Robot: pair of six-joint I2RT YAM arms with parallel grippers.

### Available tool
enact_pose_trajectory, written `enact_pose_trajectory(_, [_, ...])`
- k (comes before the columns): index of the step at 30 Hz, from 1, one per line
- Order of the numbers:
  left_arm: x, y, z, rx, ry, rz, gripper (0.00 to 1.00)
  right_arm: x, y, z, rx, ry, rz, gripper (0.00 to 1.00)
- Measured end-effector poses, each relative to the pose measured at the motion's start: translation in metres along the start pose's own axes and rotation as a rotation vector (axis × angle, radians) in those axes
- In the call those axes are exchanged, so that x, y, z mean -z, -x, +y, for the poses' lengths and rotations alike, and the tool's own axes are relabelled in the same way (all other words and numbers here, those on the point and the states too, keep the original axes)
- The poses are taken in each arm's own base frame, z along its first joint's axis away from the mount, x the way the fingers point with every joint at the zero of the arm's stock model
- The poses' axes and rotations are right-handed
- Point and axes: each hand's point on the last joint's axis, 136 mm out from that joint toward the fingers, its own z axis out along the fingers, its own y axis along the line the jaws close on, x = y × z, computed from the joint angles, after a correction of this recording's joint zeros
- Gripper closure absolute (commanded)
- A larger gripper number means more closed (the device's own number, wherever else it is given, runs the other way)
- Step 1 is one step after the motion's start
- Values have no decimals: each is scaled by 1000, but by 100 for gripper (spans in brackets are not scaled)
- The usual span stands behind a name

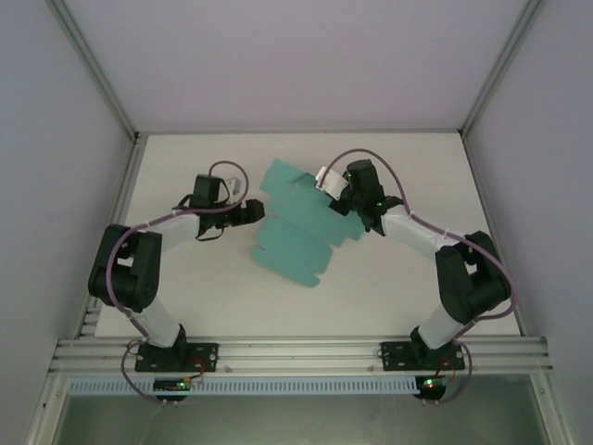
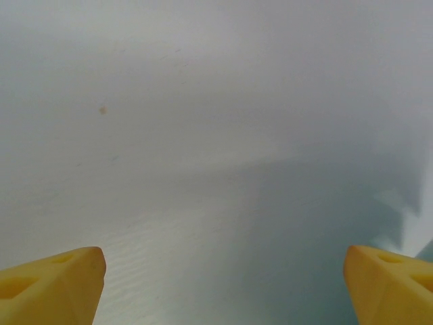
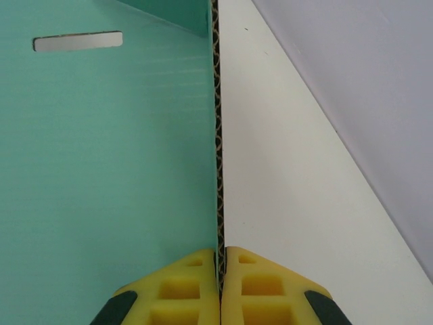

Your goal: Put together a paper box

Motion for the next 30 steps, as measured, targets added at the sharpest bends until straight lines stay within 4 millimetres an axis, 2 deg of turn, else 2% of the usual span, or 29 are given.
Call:
enact_pose_trajectory(5, [-4,-2,-24,-77,-81,3,21,-2,-5,-2,-5,-19,23,100])
enact_pose_trajectory(9, [-9,-11,-48,-120,-180,34,28,-3,1,5,-11,-13,7,100])
enact_pose_trajectory(13, [-24,-22,-54,-105,-256,73,40,-5,2,4,-15,-19,-1,100])
enact_pose_trajectory(20, [-30,-23,-62,-102,-334,76,40,-9,-2,5,-16,-20,11,100])
enact_pose_trajectory(24, [-29,-23,-64,-108,-343,82,36,-8,-2,4,-16,-20,12,100])
enact_pose_trajectory(27, [-20,-23,-59,-132,-294,80,34,-8,-3,8,-15,-2,13,100])
enact_pose_trajectory(30, [-1,-16,-56,-181,-229,49,31,-8,-2,13,-14,22,6,100])
